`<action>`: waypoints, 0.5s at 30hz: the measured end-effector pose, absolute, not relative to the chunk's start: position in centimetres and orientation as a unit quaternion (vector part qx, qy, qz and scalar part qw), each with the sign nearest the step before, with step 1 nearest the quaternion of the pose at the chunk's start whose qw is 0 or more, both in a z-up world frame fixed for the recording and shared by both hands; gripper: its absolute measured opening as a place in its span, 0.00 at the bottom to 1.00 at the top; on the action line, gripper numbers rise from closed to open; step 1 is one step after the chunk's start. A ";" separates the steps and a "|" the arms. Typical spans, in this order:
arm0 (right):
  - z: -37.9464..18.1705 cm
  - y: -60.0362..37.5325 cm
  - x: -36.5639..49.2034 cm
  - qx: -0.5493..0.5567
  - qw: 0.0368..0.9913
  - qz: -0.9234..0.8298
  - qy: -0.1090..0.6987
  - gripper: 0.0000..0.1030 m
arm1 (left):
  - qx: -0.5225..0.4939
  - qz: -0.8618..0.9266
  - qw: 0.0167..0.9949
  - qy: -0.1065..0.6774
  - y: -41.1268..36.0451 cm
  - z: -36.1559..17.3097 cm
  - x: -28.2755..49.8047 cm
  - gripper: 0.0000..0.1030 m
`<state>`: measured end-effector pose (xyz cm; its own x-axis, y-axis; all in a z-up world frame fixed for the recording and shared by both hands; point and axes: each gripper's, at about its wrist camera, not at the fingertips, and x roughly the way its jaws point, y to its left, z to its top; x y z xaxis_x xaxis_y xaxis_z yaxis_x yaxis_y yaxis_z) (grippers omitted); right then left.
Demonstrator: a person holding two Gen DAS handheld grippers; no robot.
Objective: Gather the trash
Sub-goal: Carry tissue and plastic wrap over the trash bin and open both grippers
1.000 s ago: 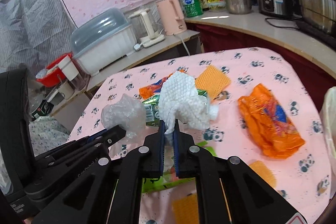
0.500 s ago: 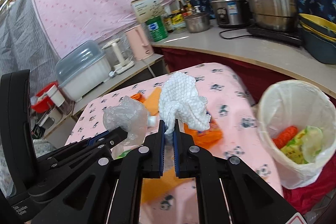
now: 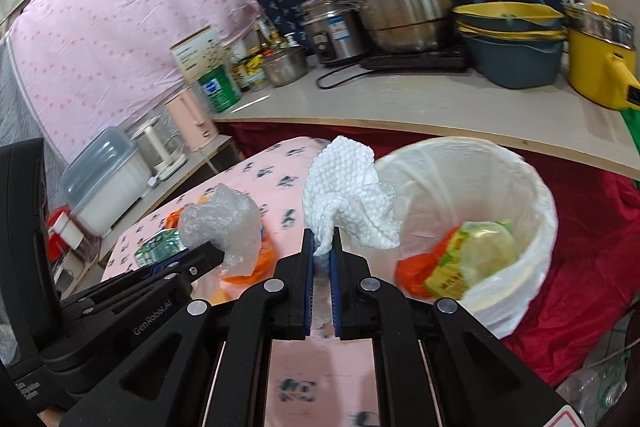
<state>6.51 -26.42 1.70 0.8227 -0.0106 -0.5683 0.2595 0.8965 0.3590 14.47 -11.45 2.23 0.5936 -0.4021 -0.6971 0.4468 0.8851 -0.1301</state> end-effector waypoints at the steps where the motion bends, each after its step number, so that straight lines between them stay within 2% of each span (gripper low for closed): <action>1: 1.5 -27.2 6.2 0.219 0.929 -0.079 0.289 0.07 | 0.034 -0.244 0.890 0.383 -12.4 2.1 14.3 0.09; 15: -1.2 -35.3 3.7 0.260 0.913 -0.147 0.280 0.07 | 0.062 -0.307 0.861 0.401 -21.4 0.4 15.2 0.10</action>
<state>3.74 -35.28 -1.21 0.8004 -0.1226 -0.5868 0.4131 0.8222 0.3917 15.17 -21.42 0.44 0.4894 -0.4793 -0.7286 0.5790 0.8033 -0.1396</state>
